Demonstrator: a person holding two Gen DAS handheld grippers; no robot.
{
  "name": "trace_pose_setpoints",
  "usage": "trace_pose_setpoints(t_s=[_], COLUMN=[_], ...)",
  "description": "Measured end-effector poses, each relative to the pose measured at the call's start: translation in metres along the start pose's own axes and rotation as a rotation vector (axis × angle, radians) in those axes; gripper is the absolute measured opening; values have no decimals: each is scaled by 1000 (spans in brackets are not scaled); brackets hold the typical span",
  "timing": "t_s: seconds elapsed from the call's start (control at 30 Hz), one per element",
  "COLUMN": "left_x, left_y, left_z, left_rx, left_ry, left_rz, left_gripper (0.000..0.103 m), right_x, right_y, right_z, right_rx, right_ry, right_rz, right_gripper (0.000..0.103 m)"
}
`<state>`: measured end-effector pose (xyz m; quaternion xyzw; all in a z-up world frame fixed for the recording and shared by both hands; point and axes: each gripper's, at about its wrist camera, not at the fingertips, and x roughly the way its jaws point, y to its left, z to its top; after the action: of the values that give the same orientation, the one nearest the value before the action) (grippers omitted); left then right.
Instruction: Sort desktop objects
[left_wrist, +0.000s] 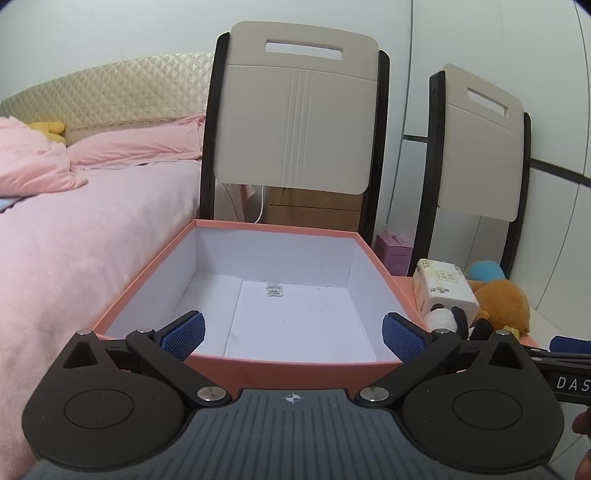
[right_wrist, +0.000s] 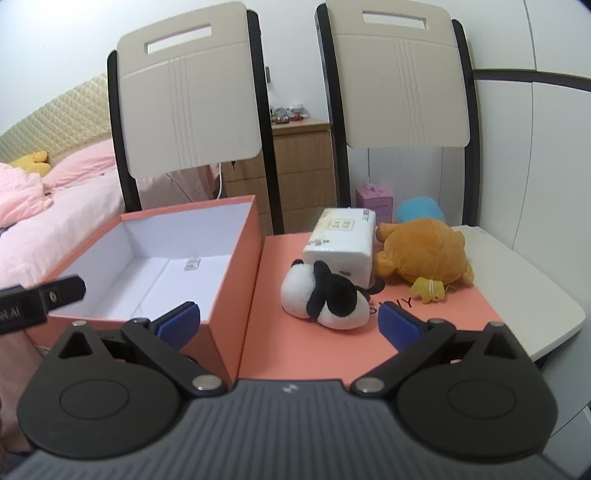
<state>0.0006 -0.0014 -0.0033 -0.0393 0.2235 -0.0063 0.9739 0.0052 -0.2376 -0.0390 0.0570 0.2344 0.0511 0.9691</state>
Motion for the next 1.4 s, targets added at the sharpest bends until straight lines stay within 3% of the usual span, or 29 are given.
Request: trace_pose_setpoints(t_s=[0.1, 0.23, 0.4, 0.83, 1.4], left_x=[10, 15, 10, 18, 17], left_y=[-10, -7, -3, 9, 9], left_z=[-8, -5, -7, -12, -13], left_rx=[61, 48, 53, 43, 47], left_ry=[8, -5, -32, -16, -24], left_rz=[17, 9, 17, 15, 9], left_gripper=[103, 103, 103, 103, 103], right_x=[-3, 8, 10, 22, 23], right_y=[2, 7, 14, 14, 17], right_z=[1, 2, 0, 2, 0], right_rx=[-4, -30, -42, 28, -12], right_ry=[-10, 37, 13, -18, -18], right_rz=[12, -23, -43, -35, -42], right_gripper=[103, 103, 103, 103, 103])
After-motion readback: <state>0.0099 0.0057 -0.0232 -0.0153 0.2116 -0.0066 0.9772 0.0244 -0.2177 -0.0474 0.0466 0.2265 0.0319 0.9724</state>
